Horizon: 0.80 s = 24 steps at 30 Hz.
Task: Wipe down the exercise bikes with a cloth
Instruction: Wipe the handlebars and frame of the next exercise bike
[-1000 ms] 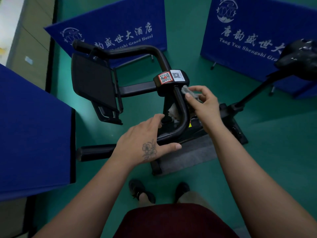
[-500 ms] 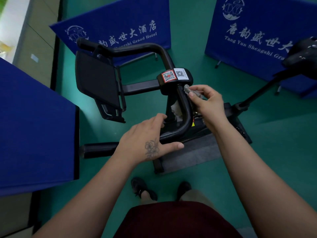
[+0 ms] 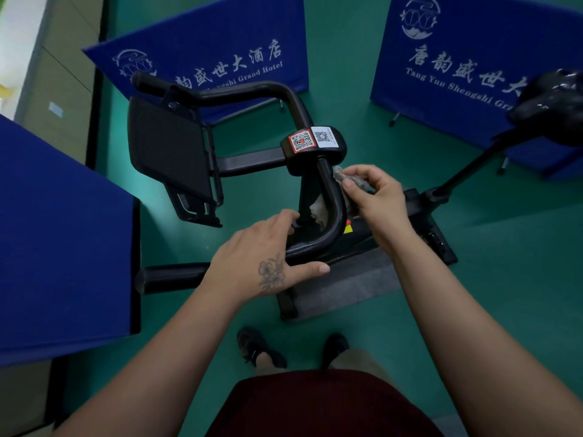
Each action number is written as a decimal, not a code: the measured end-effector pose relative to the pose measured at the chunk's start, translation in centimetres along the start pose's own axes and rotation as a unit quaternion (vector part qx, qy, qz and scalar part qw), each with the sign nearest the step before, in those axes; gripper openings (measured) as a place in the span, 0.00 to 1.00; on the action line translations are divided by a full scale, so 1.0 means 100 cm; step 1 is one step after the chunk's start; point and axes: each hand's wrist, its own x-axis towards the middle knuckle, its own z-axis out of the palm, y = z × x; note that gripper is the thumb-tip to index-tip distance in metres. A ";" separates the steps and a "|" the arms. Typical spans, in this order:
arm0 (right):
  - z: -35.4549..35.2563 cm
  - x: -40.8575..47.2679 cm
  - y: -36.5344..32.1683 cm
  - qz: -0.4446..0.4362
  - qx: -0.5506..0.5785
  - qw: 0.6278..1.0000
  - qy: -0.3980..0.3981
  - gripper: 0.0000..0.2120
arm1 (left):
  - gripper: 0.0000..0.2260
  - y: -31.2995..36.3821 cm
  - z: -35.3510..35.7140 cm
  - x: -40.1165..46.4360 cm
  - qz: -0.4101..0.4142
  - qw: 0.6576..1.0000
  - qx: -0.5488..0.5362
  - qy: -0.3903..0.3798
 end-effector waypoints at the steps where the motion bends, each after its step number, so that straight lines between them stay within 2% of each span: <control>1: 0.001 0.001 0.000 -0.009 -0.007 1.000 0.000 0.10 | 0.43 -0.001 0.000 0.000 -0.001 1.000 -0.002 0.000; 6: -0.008 -0.017 0.000 -0.044 -0.070 0.997 -0.008 0.08 | 0.43 0.000 0.001 -0.002 0.002 1.000 0.004 0.006; 12: -0.012 -0.035 0.007 -0.054 -0.079 0.995 0.010 0.05 | 0.43 0.000 0.001 -0.002 0.004 1.000 0.004 0.005; 18: -0.003 -0.019 0.001 -0.045 -0.066 0.997 0.013 0.05 | 0.43 -0.001 0.002 -0.002 0.005 1.000 -0.005 0.005; 24: -0.011 -0.055 0.008 -0.022 -0.021 0.999 0.013 0.07 | 0.45 -0.002 0.002 -0.003 0.019 1.000 -0.002 0.010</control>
